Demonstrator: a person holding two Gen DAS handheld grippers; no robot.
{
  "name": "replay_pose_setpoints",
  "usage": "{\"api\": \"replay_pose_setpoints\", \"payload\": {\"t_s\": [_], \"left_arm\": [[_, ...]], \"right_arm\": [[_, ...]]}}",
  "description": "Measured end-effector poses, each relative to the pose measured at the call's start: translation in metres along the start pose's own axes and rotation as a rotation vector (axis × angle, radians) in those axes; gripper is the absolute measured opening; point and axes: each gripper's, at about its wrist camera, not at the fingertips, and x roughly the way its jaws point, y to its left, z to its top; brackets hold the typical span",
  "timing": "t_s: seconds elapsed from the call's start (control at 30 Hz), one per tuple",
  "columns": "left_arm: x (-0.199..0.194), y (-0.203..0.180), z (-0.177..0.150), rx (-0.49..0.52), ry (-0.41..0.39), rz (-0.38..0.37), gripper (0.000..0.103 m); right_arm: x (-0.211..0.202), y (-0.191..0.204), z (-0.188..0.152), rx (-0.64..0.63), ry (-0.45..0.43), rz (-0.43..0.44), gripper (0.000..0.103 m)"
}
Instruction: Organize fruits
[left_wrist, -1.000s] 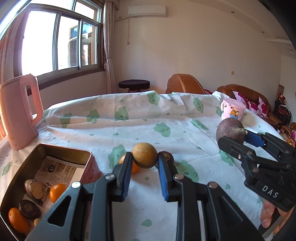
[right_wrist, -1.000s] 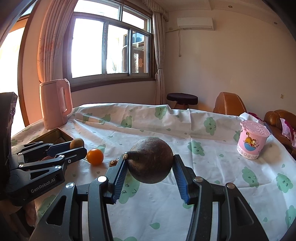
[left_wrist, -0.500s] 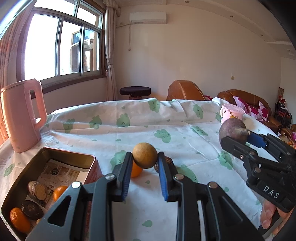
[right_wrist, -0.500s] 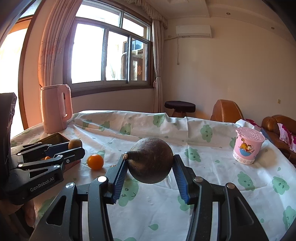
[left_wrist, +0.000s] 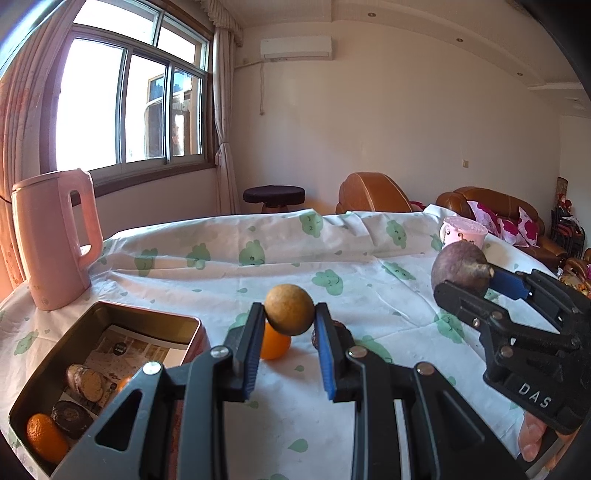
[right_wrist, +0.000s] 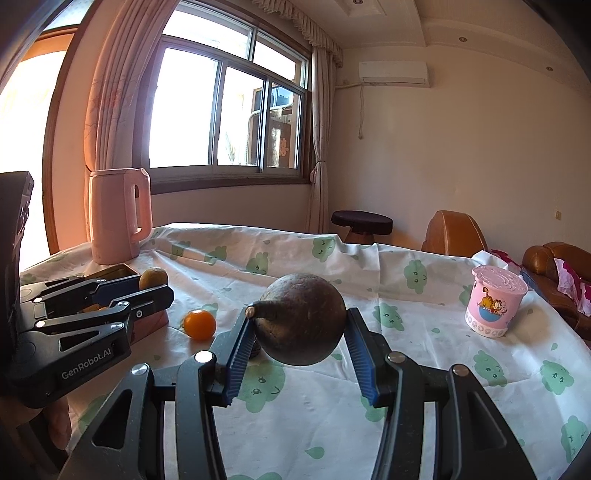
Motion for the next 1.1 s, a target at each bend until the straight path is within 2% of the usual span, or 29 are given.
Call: {"api": "replay_pose_setpoints", "payload": {"t_s": [0.33,0.63,1.1], "left_arm": [[-0.01,0.022,-0.004,-0.027,0.022,0.026,0.029],[-0.028,0.052,-0.004,-0.051,0.019,0.08,0.029],[-0.037,0.094,-0.012,-0.092,0.041,0.133,0.029]], "right_arm": [[0.012,0.023,0.007,-0.009,0.042,0.088,0.051],[0.015,0.055,0.025,-0.049,0.04,0.155,0.051],[0.028,0.104,0.043,-0.133,0.054,0.215,0.051]]}}
